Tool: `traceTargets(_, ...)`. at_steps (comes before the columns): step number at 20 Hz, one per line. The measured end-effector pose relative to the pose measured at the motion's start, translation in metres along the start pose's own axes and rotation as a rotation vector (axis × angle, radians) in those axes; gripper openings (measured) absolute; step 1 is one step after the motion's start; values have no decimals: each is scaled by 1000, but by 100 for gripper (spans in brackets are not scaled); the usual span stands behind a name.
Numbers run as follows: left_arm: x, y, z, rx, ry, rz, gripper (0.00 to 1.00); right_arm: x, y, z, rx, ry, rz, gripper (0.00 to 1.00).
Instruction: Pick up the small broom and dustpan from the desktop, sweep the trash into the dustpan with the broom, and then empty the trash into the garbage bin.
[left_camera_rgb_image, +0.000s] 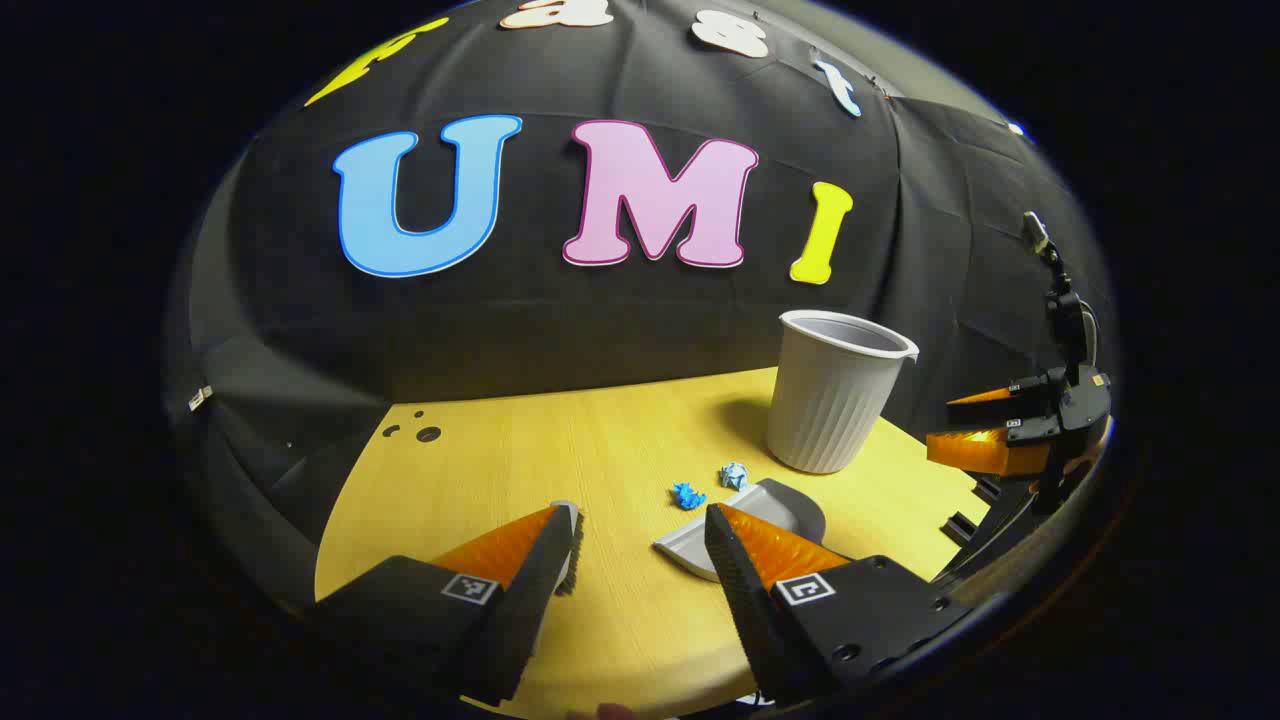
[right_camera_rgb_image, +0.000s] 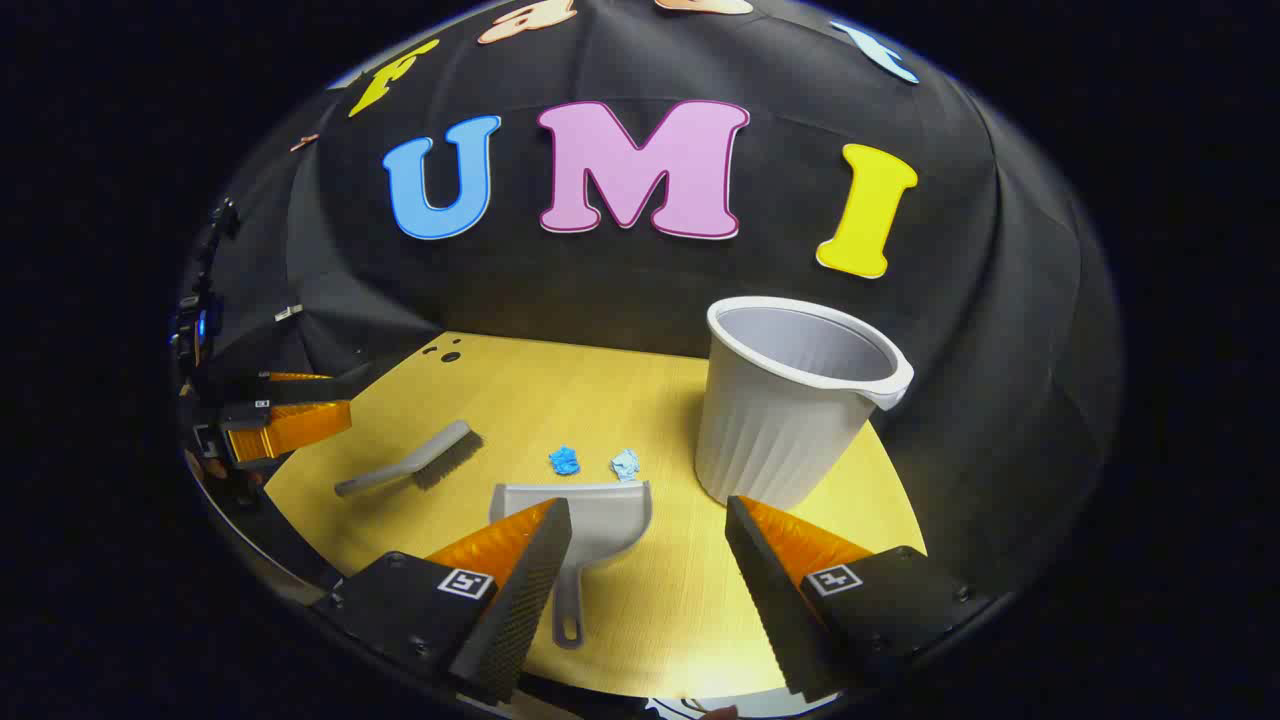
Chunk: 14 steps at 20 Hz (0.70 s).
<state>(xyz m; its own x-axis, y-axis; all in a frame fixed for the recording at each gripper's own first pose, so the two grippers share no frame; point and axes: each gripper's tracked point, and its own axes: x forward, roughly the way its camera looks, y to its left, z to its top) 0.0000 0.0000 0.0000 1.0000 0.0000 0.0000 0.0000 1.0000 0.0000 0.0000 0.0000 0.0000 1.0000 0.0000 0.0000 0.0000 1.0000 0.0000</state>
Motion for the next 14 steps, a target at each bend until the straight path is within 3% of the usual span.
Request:
traceTargets(1,-2,1,1,1,1,0,86,39,-5,-28,-3,4,4,97)
traceTargets(2,-3,2,1,2,0,2,86,49,3,-35,-4,3,7,97)
traceTargets(3,-4,3,2,2,3,2,86,96,-22,-75,-2,7,11,97)
traceTargets(5,-4,3,2,-2,5,2,86,125,-44,-120,5,9,19,97)
traceTargets(14,-8,11,1,-3,22,2,86,193,1,-133,13,32,22,97)
